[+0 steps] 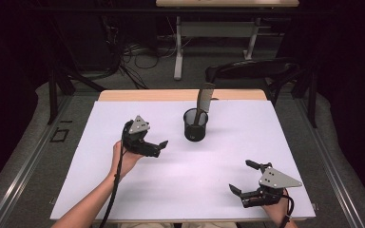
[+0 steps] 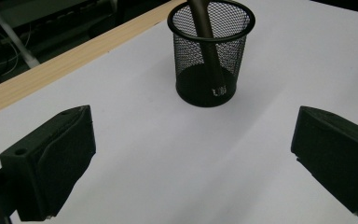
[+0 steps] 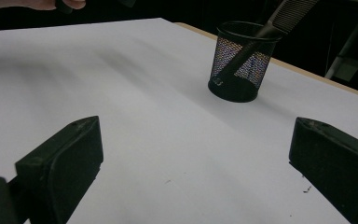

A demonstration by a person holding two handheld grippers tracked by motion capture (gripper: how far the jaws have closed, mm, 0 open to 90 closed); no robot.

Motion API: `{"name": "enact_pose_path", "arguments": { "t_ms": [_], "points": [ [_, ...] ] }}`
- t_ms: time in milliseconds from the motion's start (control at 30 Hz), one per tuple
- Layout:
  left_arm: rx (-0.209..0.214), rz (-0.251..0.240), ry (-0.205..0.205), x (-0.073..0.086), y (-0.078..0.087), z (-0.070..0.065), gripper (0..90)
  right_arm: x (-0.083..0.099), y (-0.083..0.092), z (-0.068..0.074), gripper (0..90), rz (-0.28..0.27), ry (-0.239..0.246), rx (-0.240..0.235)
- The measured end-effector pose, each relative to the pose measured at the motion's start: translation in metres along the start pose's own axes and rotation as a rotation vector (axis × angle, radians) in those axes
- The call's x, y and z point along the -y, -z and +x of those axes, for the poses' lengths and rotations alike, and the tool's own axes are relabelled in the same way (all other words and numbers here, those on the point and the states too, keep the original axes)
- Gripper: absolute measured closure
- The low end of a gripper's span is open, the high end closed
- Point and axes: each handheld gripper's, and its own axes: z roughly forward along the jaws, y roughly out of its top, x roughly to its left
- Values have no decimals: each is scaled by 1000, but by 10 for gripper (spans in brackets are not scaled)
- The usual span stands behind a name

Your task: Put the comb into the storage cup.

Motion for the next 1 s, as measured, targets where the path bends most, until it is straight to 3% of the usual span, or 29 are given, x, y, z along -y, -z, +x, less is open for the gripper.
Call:
{"name": "enact_pose_path", "arguments": {
  "t_ms": [1000],
  "points": [
    [2, 10, 16, 45, 39, -20, 0, 0, -1, 0, 22, 0, -2, -1]
  ]
}}
